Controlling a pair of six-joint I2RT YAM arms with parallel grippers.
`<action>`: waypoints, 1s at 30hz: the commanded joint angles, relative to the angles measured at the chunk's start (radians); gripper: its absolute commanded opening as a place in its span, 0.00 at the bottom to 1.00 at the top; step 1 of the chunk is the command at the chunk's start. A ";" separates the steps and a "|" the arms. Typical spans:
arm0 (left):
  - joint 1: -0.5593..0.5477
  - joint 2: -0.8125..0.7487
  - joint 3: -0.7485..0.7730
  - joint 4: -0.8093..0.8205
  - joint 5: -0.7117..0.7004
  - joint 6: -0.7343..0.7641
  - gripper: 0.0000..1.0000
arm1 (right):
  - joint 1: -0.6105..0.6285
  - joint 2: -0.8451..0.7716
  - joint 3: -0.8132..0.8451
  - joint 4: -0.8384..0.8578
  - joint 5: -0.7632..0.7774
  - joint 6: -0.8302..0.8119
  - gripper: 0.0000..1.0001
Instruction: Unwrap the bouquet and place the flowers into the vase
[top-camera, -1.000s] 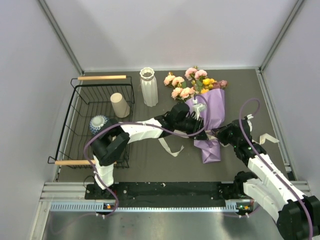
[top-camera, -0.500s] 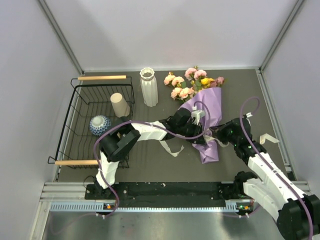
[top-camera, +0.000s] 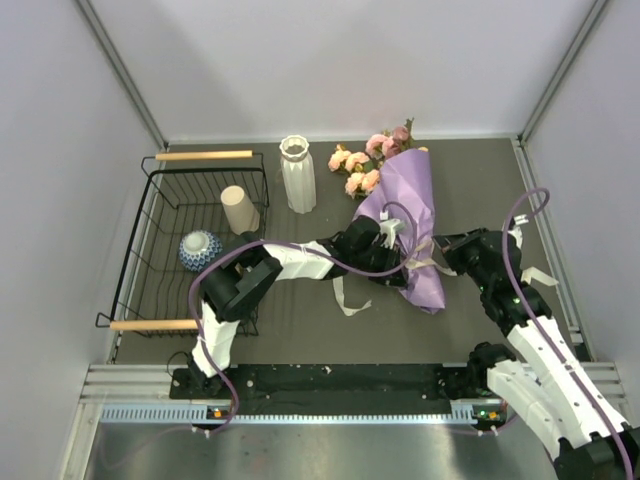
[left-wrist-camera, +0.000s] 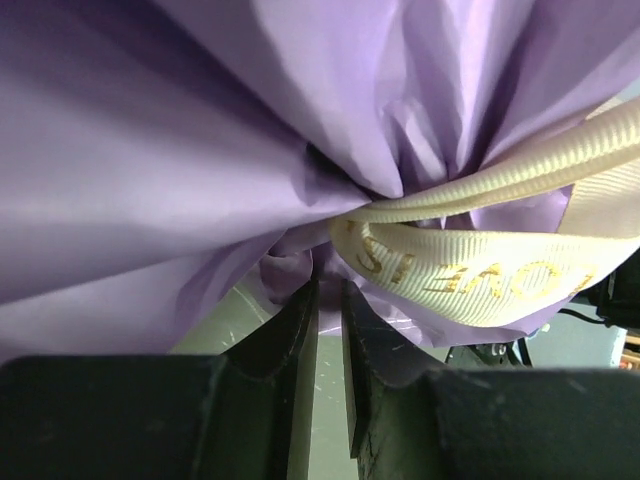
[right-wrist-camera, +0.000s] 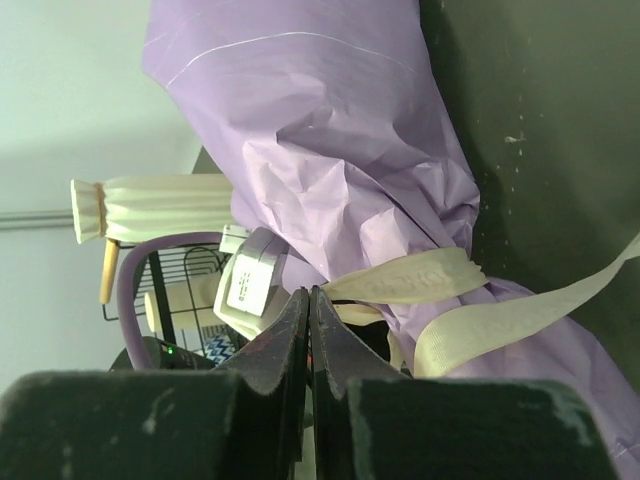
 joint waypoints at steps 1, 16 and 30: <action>0.006 -0.023 -0.002 -0.064 -0.050 0.054 0.21 | -0.005 -0.010 0.060 0.052 0.028 -0.003 0.00; 0.018 -0.293 -0.013 -0.155 0.057 0.160 0.55 | -0.005 0.024 -0.038 0.049 -0.075 -0.090 0.00; 0.080 -0.069 0.349 -0.193 0.107 0.022 0.44 | -0.005 -0.044 -0.102 0.050 -0.165 -0.146 0.00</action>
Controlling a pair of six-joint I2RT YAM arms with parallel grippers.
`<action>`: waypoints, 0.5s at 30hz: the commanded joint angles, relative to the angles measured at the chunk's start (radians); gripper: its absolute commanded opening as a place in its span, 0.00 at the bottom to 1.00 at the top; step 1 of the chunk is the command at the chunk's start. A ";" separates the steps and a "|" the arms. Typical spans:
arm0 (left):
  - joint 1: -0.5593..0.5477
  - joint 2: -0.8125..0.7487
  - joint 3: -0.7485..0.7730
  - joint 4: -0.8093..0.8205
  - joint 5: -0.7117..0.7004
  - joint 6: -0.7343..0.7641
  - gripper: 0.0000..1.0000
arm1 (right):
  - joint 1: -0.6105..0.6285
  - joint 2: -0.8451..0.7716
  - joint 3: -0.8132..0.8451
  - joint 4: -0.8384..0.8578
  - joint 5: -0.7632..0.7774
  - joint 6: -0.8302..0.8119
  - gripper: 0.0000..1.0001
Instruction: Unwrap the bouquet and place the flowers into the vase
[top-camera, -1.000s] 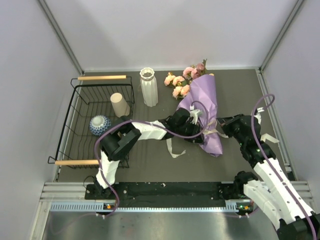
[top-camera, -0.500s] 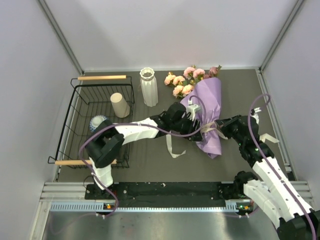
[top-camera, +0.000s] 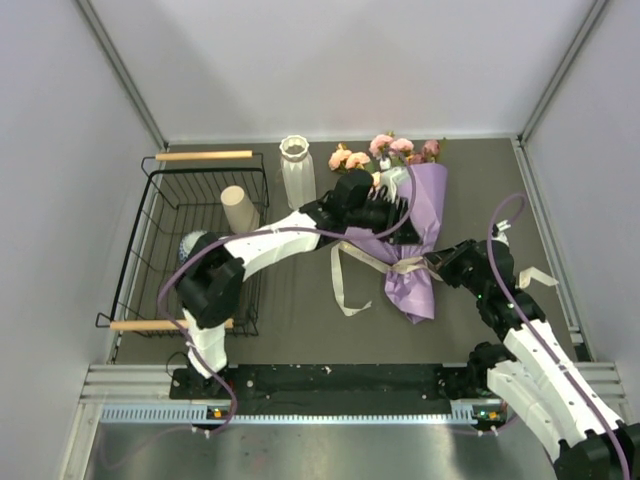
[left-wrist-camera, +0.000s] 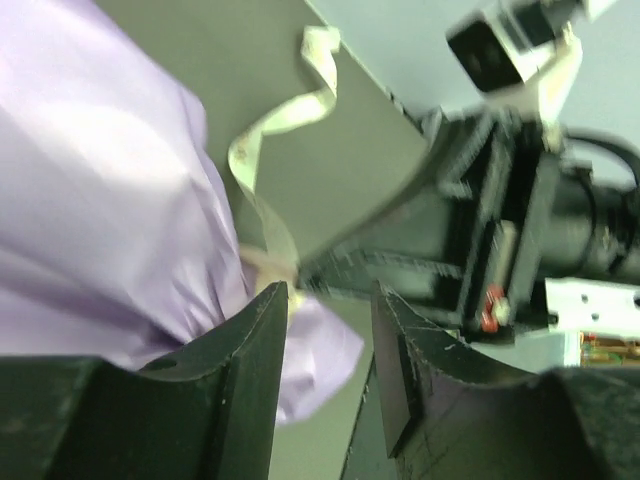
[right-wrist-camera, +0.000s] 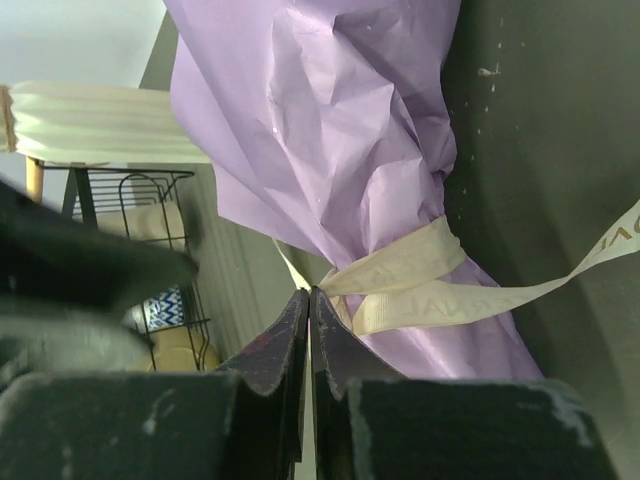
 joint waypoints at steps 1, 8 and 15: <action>0.017 0.150 0.178 -0.032 0.025 -0.036 0.43 | -0.005 -0.034 -0.009 0.042 -0.038 -0.039 0.00; 0.015 0.286 0.234 -0.028 0.021 -0.016 0.33 | -0.005 -0.040 -0.018 0.042 -0.041 -0.061 0.00; 0.014 0.303 0.101 0.086 0.009 -0.012 0.27 | -0.005 -0.011 0.018 0.042 -0.009 -0.070 0.00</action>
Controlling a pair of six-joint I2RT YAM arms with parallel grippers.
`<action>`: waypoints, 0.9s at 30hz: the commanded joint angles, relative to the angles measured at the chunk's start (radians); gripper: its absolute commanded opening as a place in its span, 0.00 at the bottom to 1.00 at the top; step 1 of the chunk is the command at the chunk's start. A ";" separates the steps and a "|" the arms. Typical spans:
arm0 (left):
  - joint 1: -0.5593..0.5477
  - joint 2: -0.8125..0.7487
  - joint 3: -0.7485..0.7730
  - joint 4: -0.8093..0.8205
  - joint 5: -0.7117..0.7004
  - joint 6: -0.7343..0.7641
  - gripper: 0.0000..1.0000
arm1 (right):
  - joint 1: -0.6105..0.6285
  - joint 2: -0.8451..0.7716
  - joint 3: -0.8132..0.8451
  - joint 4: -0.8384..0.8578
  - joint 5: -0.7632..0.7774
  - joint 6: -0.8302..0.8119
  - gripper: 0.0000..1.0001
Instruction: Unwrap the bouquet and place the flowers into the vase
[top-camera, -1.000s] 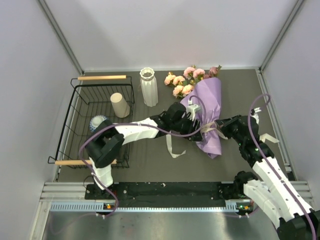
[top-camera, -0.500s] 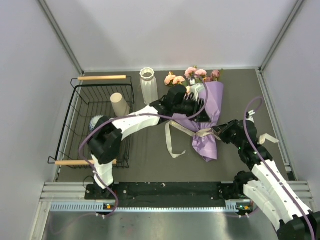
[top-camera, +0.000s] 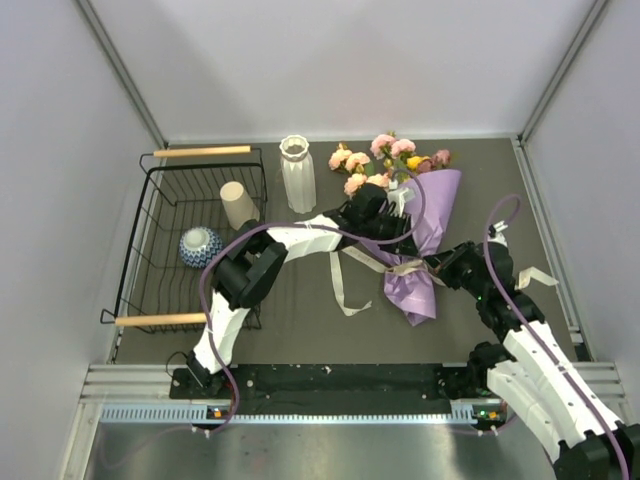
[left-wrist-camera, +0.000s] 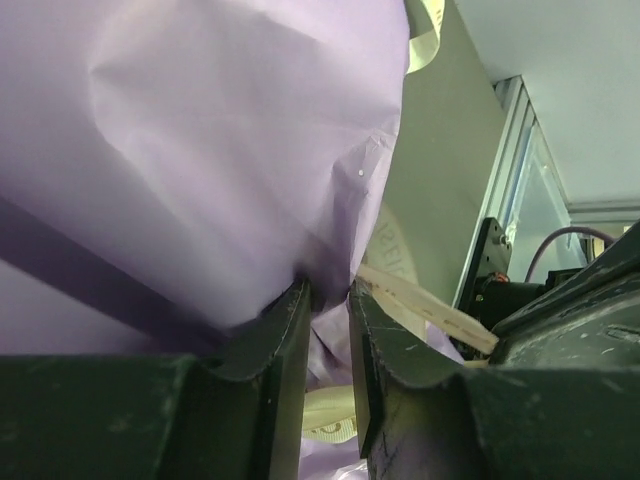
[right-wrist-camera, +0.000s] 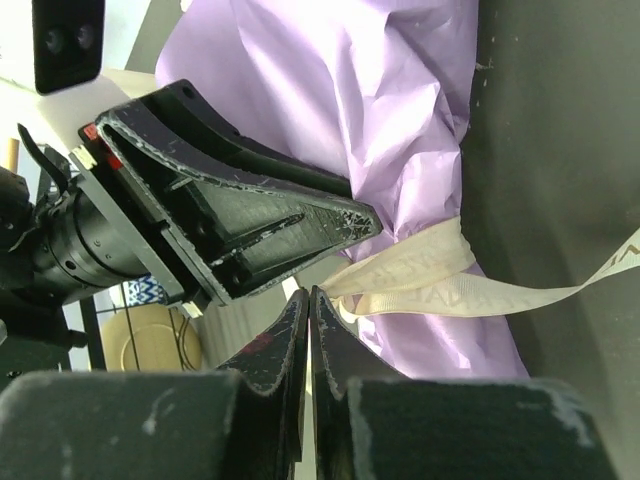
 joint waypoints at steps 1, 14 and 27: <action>0.000 0.000 -0.046 0.065 -0.033 0.031 0.27 | -0.005 0.019 0.046 0.047 0.017 -0.020 0.00; 0.000 0.005 -0.152 0.058 -0.131 0.066 0.25 | -0.005 -0.056 0.155 0.056 0.037 -0.046 0.00; 0.000 -0.011 -0.158 0.046 -0.140 0.072 0.26 | -0.005 -0.055 0.273 -0.093 0.106 -0.132 0.11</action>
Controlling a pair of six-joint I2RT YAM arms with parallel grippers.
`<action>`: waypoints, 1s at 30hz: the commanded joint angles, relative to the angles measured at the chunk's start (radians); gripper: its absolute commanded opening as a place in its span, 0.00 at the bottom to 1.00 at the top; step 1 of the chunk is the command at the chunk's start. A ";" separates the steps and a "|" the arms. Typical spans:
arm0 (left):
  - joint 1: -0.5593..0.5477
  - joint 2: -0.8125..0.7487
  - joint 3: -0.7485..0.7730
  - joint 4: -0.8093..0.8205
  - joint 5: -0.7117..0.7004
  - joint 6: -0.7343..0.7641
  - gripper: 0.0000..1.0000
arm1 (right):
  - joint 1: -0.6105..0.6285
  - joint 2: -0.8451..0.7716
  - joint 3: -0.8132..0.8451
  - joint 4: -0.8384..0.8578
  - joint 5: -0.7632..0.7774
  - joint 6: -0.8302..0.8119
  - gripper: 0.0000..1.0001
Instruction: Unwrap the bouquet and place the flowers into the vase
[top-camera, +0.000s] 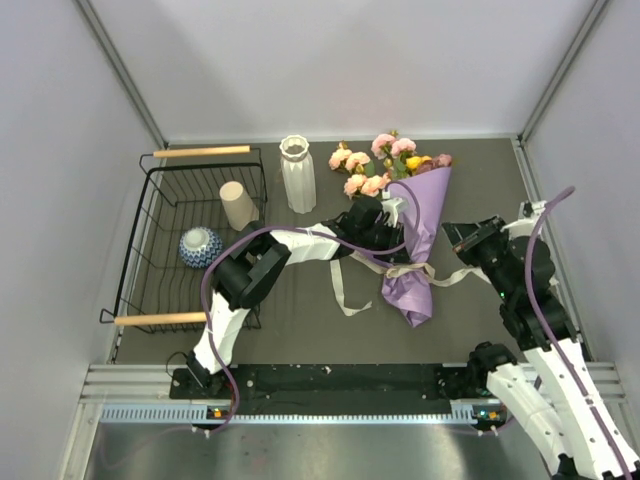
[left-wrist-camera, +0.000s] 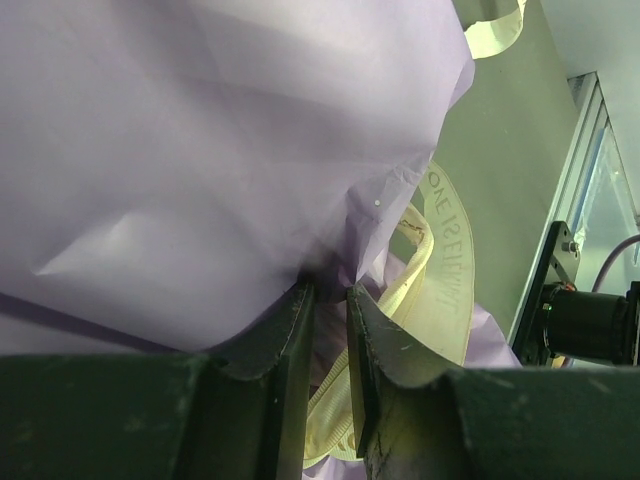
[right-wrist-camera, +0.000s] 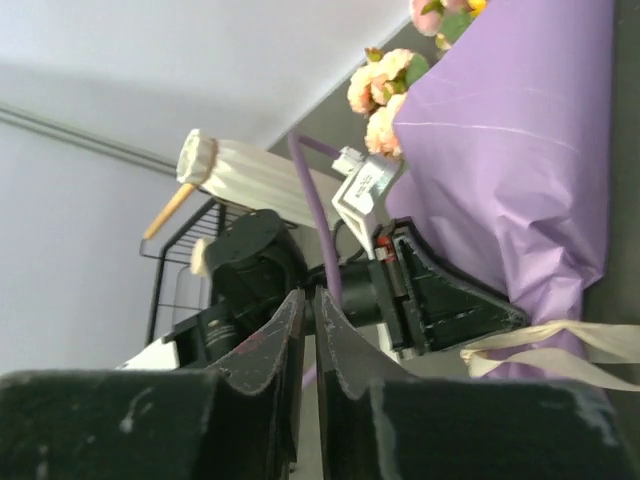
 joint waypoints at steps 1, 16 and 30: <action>0.002 -0.015 -0.026 -0.046 -0.039 0.032 0.26 | -0.005 0.121 0.036 -0.095 0.048 -0.057 0.13; 0.002 -0.070 -0.004 -0.063 -0.004 0.028 0.34 | -0.100 0.342 -0.238 0.071 -0.099 0.254 0.55; 0.001 -0.049 -0.003 -0.072 -0.001 0.026 0.35 | -0.100 0.463 -0.303 0.294 -0.169 0.330 0.34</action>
